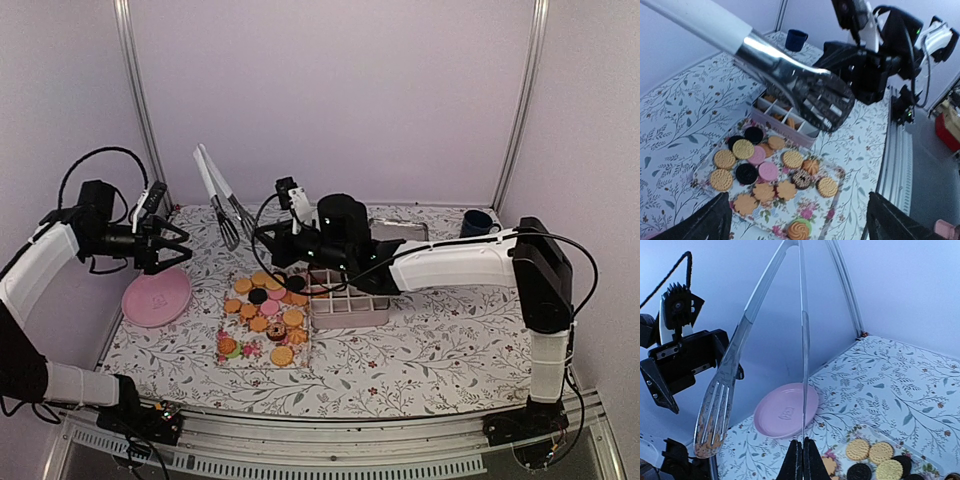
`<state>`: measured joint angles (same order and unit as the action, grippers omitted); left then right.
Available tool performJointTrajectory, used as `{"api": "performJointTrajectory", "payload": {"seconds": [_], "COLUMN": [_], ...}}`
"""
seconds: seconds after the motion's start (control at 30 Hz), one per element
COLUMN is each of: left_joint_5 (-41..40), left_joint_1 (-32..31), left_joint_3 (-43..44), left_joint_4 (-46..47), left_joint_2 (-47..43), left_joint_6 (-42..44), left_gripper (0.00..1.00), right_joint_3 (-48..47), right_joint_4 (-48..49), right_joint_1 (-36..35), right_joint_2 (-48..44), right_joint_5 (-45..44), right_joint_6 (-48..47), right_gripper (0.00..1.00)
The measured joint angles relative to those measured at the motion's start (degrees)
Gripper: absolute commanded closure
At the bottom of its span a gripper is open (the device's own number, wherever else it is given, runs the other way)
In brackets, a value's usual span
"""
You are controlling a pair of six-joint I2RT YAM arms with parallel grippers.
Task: Pack the cookies
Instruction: Pass from the right arm to the left
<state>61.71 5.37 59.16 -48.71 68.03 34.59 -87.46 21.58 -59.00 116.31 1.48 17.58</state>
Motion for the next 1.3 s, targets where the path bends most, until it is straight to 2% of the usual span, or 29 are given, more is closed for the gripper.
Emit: {"api": "performJointTrajectory", "payload": {"seconds": [0.17,0.27,0.33,0.4,0.43,0.53,0.63,0.8,0.97,1.1,1.3], "left_joint_5": [12.2,17.4,20.1,22.2,23.0,24.2,24.5,23.2,20.8,19.6,18.8], "left_joint_1": [0.0,0.0,0.0,0.0,0.0,-0.4,-0.5,-0.6,-0.9,-0.9,-0.9], "left_joint_3": [2.1,0.6,-4.8,-11.8,-15.8,-18.7,-18.7,-18.6,-18.0,-16.6,-16.0], "left_joint_4": [6.9,18.1,33.6,54.0,67.3,84.9,96.2,102.6,103.0,103.3,104.3], "left_joint_2": [-2.0,-3.2,-5.5,-7.0,-6.8,-4.7,-4.5,-5.2,-5.2,-4.9,-4.6], "left_joint_6": [-11.2,-23.6,-37.3,-54.8,-65.7,-83.1,-93.6,-100.9,-102.8,-104.2,-105.5], "left_gripper": [0.14,0.16,0.17,0.19,0.2,0.2,0.21,0.22,0.24,0.33,0.54], "right_joint_3": [3.4,3.4,3.5,3.5,3.6,3.7,3.8,3.8,3.8,3.8,3.8], "right_joint_4": [13.0,17.1,19.9,21.7,22.5,23.5,23.9,24.3,24.8,24.8,24.9], "right_joint_1": [-0.8,-1.0,-1.0,-1.0,-1.1,-1.2,-1.4,-1.9,-2.4,-2.8,-3.5], "right_joint_2": [0.1,0.1,0.1,0.1,0.1,0.1,0.1,0.6,2.4,3.8,4.1], "right_joint_5": [4.8,6.7,8.0,8.9,9.6,10.7,11.6,13.1,15.0,16.3,17.2], "right_joint_6": [6.7,8.5,9.2,9.6,9.7,9.7,9.7,9.6,9.6,9.6,9.6], "right_gripper": [1.0,1.0,1.0,1.0,1.0,1.0,1.0,1.0,1.0,1.0,1.0]}}
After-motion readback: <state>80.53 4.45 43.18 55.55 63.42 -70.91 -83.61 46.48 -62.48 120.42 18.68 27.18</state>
